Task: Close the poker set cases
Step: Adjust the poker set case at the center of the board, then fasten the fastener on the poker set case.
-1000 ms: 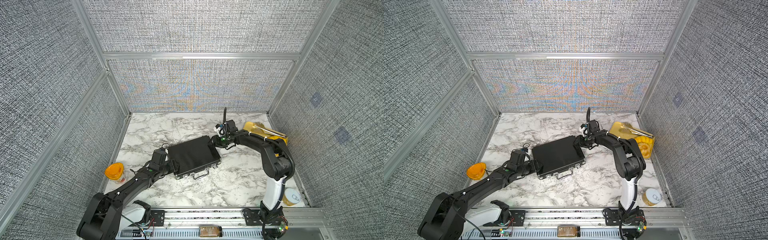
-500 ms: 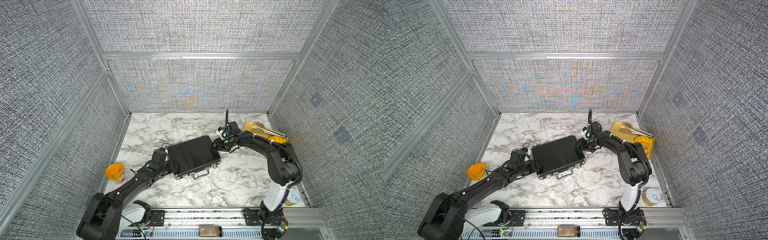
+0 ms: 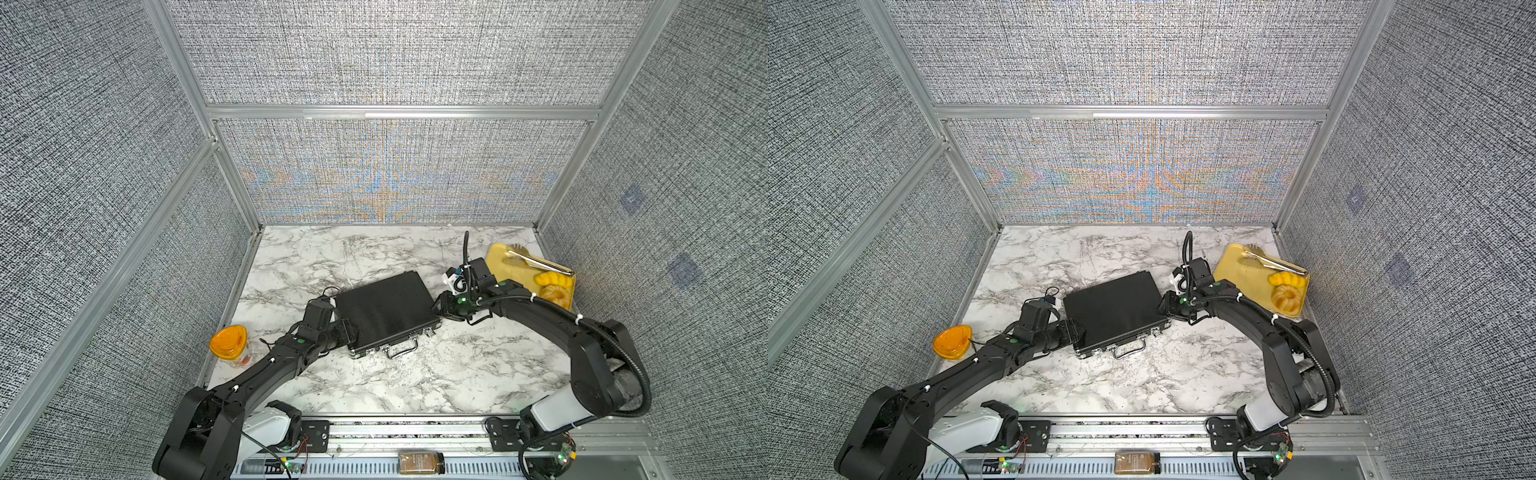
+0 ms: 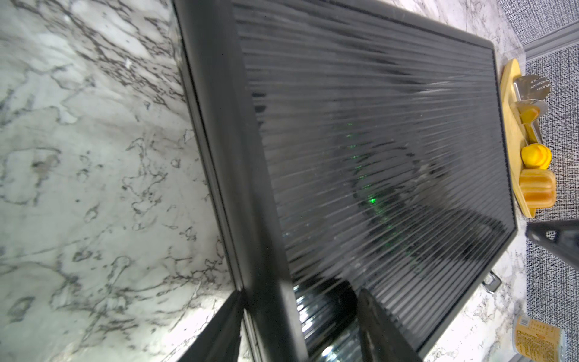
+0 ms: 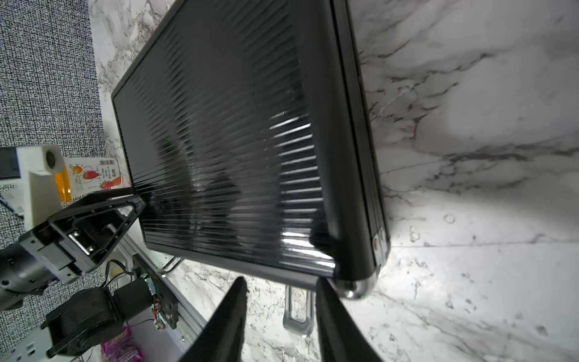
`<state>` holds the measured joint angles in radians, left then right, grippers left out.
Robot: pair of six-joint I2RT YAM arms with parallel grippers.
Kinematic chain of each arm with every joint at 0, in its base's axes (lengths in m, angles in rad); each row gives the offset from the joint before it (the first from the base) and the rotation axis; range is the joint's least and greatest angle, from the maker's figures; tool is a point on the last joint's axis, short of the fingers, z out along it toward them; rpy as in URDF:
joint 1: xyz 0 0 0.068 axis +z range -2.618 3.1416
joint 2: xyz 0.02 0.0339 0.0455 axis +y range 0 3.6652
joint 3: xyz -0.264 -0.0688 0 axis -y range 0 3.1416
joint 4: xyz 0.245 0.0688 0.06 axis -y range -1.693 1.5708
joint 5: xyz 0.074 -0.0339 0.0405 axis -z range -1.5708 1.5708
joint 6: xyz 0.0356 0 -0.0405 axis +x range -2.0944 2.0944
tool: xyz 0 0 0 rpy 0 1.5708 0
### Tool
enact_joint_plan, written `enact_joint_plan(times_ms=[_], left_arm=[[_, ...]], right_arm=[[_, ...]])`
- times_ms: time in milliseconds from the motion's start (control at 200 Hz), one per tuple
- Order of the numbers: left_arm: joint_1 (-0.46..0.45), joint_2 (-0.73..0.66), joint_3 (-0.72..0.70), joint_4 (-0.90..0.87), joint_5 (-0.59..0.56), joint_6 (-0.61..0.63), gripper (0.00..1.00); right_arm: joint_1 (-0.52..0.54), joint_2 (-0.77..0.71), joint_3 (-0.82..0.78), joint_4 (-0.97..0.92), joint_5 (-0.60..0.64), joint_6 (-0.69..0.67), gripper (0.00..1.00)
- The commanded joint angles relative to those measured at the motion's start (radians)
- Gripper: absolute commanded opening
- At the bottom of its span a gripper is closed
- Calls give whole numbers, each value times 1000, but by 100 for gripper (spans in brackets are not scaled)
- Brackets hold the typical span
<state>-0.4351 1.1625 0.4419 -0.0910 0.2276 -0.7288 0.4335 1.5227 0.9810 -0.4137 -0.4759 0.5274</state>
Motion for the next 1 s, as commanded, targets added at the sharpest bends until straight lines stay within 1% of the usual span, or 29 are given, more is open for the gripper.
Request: enact_joint_plan(times_ms=[0,180,215,415,995], left_arm=[[-8,16,-12,-158,30,61,57],[-8,29,-9,-158,35,66,56],[-8,33,-9,-158,37,66,56],[-7,40,-6,-160,37,69,56],[-7,36,-12,-167,32,71,56]], right_arm=[[20,-32,-20,15,39,69,34],[47,-58,-48,18,63,93,28],[51,-59,-83,19,64,96,27],[68,-58,-111,28,71,103,25],[103,-43,-127,25,91,105,18]])
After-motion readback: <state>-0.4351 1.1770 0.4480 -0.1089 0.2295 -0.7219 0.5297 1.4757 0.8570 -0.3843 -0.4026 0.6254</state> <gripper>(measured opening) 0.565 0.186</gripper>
